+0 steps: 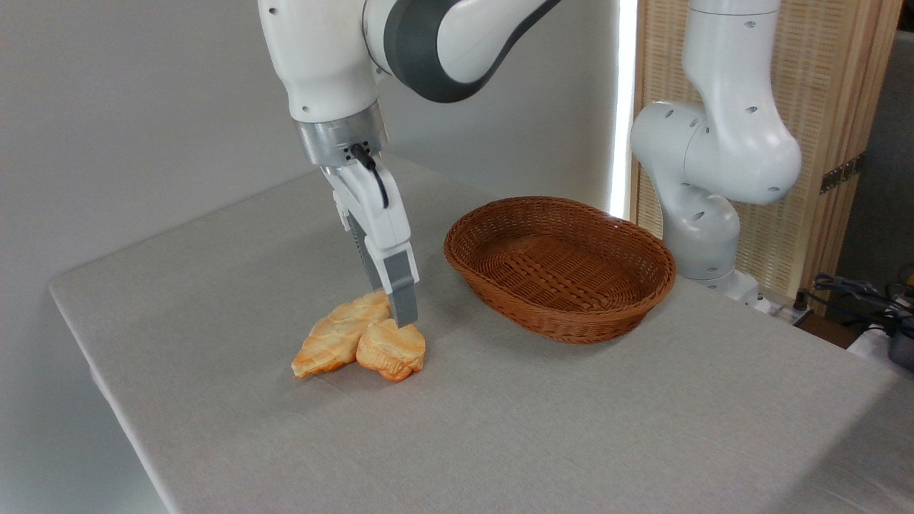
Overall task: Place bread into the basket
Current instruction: 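Lower the open gripper onto the smaller bread piece and close it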
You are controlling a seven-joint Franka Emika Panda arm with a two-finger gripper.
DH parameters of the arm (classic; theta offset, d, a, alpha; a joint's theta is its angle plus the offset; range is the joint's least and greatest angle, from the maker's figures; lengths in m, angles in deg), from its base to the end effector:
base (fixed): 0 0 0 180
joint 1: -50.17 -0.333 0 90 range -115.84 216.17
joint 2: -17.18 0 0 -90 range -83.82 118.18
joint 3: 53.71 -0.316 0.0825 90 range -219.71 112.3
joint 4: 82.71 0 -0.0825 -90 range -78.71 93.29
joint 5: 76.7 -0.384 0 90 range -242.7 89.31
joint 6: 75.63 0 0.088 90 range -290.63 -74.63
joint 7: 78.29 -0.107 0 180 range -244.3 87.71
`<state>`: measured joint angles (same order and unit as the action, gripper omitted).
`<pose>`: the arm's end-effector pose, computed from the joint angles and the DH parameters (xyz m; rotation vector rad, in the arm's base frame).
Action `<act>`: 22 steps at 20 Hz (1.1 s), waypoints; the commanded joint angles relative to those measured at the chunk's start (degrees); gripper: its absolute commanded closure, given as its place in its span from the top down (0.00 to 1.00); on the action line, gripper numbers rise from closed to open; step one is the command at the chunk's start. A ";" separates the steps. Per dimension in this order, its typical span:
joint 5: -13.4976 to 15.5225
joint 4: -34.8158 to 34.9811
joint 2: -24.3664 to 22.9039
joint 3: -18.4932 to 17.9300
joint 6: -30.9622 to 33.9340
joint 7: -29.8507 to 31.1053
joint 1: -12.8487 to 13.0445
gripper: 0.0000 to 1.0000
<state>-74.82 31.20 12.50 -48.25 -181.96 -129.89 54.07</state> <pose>0.5211 -0.0896 0.4946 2.6805 -1.5587 -0.0606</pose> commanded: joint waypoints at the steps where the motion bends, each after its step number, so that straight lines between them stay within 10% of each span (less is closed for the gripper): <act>1: -0.29 3.15 1.08 -0.45 -6.16 -6.14 0.05 1.00; 19: -0.12 3.78 4.41 -0.36 -9.24 -13.18 0.23 1.00; 22: -0.12 3.78 4.50 -0.27 -9.95 -13.10 0.23 0.69</act>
<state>-74.82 35.00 16.62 -48.22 -190.50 -141.89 54.10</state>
